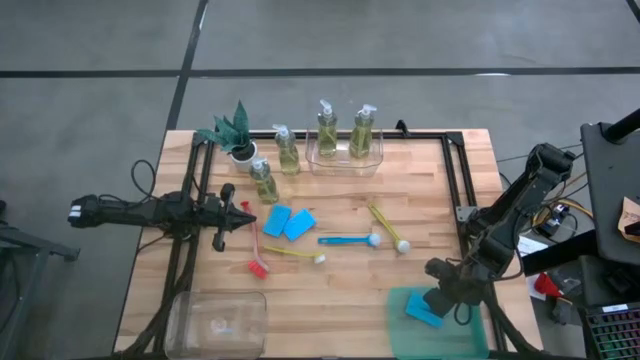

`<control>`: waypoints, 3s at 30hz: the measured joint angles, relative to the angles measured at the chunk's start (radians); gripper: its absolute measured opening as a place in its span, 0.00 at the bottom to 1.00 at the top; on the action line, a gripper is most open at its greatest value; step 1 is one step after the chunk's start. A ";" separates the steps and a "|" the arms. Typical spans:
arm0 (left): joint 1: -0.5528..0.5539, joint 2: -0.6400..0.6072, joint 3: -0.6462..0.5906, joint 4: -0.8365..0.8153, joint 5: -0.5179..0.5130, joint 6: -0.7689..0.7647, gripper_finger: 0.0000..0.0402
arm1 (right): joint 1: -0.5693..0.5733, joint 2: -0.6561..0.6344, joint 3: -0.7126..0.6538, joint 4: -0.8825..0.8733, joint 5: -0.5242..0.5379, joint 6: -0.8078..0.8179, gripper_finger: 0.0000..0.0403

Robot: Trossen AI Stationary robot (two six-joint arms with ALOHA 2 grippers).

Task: Pick & Place Kitchen Sink Supplies
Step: Put the blue sponge into the green bin, then put the liquid detergent into the top transparent bin

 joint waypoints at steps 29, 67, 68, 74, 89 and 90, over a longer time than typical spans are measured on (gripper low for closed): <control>0.000 0.000 0.000 -0.002 0.000 0.000 0.00 | 0.001 0.000 0.001 0.008 0.091 -0.053 0.19; 0.000 0.000 0.000 -0.002 0.000 0.000 0.00 | -0.040 -0.015 0.019 0.068 0.226 -0.262 0.34; 0.000 0.000 0.000 -0.002 0.000 0.000 0.00 | -0.050 -0.015 0.019 0.068 0.246 -0.299 0.34; 0.000 0.000 0.000 -0.002 0.000 0.000 0.00 | -0.113 -0.014 0.019 0.068 0.434 -0.582 0.31; 0.000 0.000 0.000 -0.003 0.000 0.000 0.00 | -0.383 -0.013 0.018 0.088 0.696 -1.183 0.04; 0.000 0.000 0.000 -0.003 0.000 0.000 0.00 | -0.405 -0.013 0.018 0.101 0.696 -1.219 0.03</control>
